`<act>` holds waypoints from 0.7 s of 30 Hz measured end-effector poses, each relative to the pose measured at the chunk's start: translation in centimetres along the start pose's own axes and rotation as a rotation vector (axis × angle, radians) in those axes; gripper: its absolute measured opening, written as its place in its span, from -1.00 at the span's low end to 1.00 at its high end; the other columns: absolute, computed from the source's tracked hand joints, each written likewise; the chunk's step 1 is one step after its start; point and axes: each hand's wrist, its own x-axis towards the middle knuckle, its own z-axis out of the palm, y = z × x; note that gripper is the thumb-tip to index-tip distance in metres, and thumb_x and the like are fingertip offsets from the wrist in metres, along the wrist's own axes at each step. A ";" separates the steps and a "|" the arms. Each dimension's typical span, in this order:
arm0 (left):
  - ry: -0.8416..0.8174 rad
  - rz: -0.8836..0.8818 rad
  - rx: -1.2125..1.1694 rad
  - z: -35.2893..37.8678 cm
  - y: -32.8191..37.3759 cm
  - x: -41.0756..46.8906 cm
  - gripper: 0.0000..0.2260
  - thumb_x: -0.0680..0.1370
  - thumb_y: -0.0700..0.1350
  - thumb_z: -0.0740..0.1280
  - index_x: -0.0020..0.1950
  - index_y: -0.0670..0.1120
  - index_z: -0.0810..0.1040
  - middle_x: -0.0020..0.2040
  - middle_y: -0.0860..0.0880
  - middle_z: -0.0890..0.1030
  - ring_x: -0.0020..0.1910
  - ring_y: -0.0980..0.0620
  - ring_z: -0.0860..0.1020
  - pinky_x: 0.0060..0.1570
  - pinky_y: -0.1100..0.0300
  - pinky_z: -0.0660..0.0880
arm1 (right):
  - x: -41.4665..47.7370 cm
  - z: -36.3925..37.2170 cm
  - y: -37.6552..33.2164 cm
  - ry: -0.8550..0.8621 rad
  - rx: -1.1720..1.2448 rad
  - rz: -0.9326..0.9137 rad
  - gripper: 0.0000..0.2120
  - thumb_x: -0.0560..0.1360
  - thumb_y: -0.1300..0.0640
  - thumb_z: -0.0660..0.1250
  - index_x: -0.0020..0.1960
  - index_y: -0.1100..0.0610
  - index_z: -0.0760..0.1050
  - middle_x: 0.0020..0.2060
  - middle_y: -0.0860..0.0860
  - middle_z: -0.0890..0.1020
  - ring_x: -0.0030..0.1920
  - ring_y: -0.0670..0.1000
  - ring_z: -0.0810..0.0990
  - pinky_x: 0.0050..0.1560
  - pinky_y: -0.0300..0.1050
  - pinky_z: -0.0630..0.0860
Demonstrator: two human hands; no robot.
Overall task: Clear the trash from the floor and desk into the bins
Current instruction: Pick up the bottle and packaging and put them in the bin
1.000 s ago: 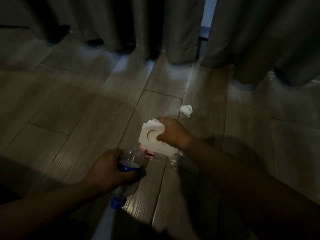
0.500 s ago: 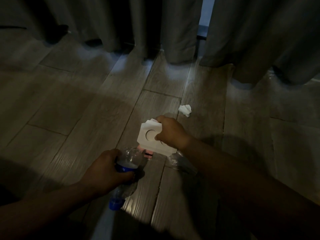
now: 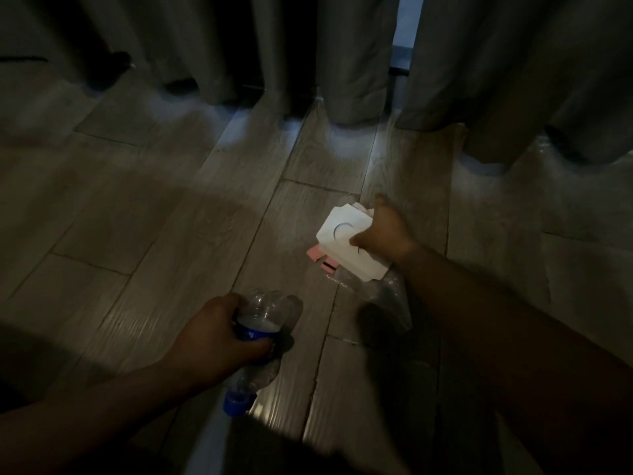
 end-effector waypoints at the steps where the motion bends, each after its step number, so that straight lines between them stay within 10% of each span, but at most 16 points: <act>1: -0.004 0.000 0.001 0.0 0.1 0.0 -0.56 0.26 0.06 0.56 0.05 0.02 0.51 -0.05 0.10 0.57 -0.17 0.22 0.55 -0.31 0.43 0.39 | 0.1 -0.1 0.3 -0.020 0.017 0.016 -0.36 0.35 0.24 0.50 0.33 0.20 0.29 0.24 0.16 0.50 0.25 0.14 0.49 0.09 -0.05 0.48; 21: -0.045 0.050 -0.031 1.0 2.7 0.0 -0.55 0.27 0.08 0.54 0.08 0.06 0.49 -0.02 0.10 0.56 -0.10 0.16 0.56 -0.12 0.18 0.56 | -1.8 0.4 2.6 0.014 0.035 -0.073 -0.56 0.38 0.17 0.49 0.23 0.17 0.49 0.16 0.11 0.59 0.16 0.10 0.56 0.12 0.00 0.54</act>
